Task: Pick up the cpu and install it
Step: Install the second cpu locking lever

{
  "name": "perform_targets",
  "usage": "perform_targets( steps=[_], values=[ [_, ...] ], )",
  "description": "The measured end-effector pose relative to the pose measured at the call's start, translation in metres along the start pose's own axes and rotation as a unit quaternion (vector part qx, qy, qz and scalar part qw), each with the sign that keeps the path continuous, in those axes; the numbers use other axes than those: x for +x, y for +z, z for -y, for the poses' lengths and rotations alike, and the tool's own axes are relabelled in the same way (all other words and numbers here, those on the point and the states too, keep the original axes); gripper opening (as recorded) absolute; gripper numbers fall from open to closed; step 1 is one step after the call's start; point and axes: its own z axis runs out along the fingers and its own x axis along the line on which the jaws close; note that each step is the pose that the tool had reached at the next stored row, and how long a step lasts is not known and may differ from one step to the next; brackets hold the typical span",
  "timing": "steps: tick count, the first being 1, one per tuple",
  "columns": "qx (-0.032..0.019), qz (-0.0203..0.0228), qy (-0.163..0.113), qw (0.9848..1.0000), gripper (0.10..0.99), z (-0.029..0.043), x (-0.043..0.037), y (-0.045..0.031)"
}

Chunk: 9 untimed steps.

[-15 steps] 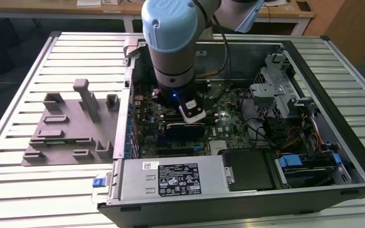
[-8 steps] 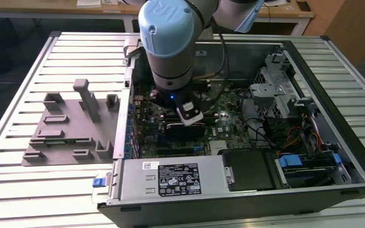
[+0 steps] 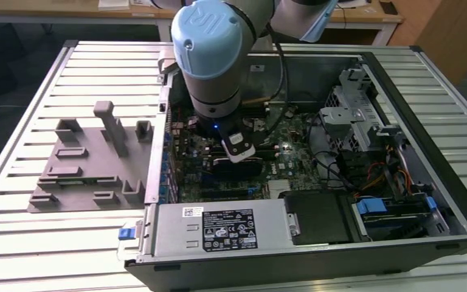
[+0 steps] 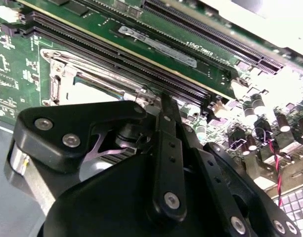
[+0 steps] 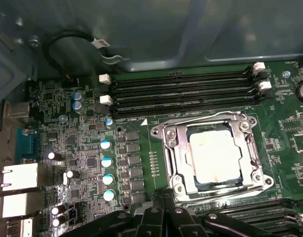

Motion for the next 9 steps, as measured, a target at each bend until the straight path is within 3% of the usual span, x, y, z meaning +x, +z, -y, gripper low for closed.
perform_targets(
  steps=[5,8,9],
  values=[
    [-0.0005,0.0001,0.000,1.0000,0.106,-0.0014,0.0000,-0.0033],
    [-0.0001,0.0002,0.000,1.0000,0.106,-0.0038,-0.0005,-0.0118],
    [0.0003,0.0007,0.000,1.0000,0.106,-0.0073,-0.0012,-0.0232]
  ],
)
